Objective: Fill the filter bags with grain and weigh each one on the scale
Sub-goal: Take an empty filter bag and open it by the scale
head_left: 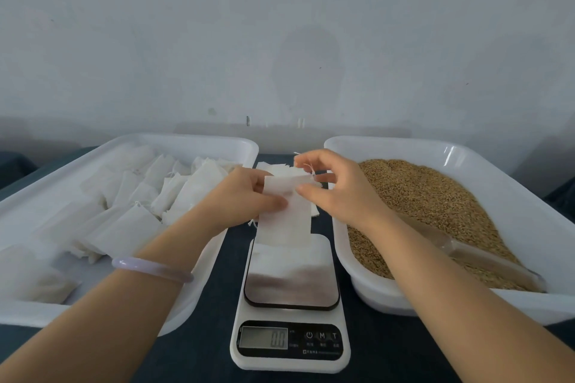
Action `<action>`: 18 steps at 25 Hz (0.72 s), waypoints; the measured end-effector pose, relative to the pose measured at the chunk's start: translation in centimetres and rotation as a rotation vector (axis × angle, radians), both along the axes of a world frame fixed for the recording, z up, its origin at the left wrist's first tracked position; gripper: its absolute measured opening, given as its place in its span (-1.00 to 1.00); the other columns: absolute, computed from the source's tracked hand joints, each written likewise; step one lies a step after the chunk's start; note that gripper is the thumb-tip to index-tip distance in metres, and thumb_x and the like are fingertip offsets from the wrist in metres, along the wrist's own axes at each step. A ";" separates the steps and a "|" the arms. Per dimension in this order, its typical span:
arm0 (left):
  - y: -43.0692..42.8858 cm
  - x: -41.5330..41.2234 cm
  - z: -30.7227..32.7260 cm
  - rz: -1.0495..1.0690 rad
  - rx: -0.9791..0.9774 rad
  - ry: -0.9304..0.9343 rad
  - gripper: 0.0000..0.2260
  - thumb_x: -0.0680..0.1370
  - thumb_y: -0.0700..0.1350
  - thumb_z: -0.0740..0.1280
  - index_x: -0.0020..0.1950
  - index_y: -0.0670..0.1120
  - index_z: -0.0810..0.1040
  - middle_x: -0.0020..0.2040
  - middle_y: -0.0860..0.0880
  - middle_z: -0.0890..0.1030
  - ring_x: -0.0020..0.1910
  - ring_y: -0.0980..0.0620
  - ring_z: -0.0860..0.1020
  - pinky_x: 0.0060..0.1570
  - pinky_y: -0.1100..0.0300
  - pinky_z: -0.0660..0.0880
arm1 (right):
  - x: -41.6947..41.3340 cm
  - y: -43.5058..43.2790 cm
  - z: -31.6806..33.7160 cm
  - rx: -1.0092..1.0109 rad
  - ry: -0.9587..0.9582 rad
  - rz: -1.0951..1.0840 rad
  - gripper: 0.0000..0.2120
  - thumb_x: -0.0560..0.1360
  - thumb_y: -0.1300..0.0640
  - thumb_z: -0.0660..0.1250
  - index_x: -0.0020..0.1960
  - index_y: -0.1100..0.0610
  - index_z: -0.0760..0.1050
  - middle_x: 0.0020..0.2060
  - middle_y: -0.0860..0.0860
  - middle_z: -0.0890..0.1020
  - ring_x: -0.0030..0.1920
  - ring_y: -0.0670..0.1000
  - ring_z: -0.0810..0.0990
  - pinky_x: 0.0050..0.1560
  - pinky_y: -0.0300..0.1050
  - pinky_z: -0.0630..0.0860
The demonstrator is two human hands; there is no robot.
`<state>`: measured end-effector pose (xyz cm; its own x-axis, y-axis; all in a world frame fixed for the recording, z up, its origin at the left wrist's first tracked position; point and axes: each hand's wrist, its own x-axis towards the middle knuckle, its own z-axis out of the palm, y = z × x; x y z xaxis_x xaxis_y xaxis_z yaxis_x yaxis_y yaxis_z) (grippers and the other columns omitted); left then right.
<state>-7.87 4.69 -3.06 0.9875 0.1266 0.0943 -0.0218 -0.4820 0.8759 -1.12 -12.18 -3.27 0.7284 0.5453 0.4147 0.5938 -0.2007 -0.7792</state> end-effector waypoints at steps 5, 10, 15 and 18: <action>0.1 -0.1 0.0 -0.068 0.065 0.032 -0.92 0.42 -0.26 0.45 -0.25 -0.16 0.58 -0.45 0.09 0.47 -0.43 0.14 0.42 -0.36 0.30 0.36 | -0.1 0.0 -0.2 -0.092 0.024 0.005 -0.74 0.35 0.08 0.52 -0.07 -0.16 0.52 -0.18 -0.18 0.66 -0.16 -0.29 0.57 -0.17 -0.41 0.46; 0.0 -0.3 -0.1 -0.138 0.015 0.082 -0.86 0.40 -0.24 0.49 -0.31 -0.07 0.60 -0.48 0.15 0.51 -0.48 0.21 0.45 -0.44 0.42 0.35 | 0.2 -1.0 0.2 -0.133 0.077 0.034 -0.77 0.31 0.14 0.53 -0.24 -0.04 0.47 -0.42 -0.07 0.62 -0.39 -0.14 0.51 -0.22 -0.27 0.45; -0.2 -0.5 0.2 -0.181 -0.038 0.141 -0.75 0.46 -0.19 0.45 -0.41 0.03 0.63 -0.51 0.15 0.51 -0.52 0.22 0.49 -0.50 0.46 0.38 | 0.2 -1.7 0.8 -0.079 0.104 0.071 -0.79 0.30 0.18 0.53 -0.36 -0.02 0.53 -0.20 -0.12 0.67 -0.08 0.05 0.63 0.07 -0.07 0.52; -0.1 -0.5 0.1 -0.185 -0.103 0.169 -0.87 0.50 -0.18 0.40 -0.14 -0.26 0.57 -0.30 -0.05 0.56 -0.36 0.11 0.54 -0.37 0.33 0.46 | 0.1 -1.9 0.9 -0.096 0.122 0.099 -0.75 0.30 0.23 0.45 -0.43 0.00 0.44 -0.33 -0.15 0.52 -0.26 0.03 0.48 -0.10 -0.12 0.44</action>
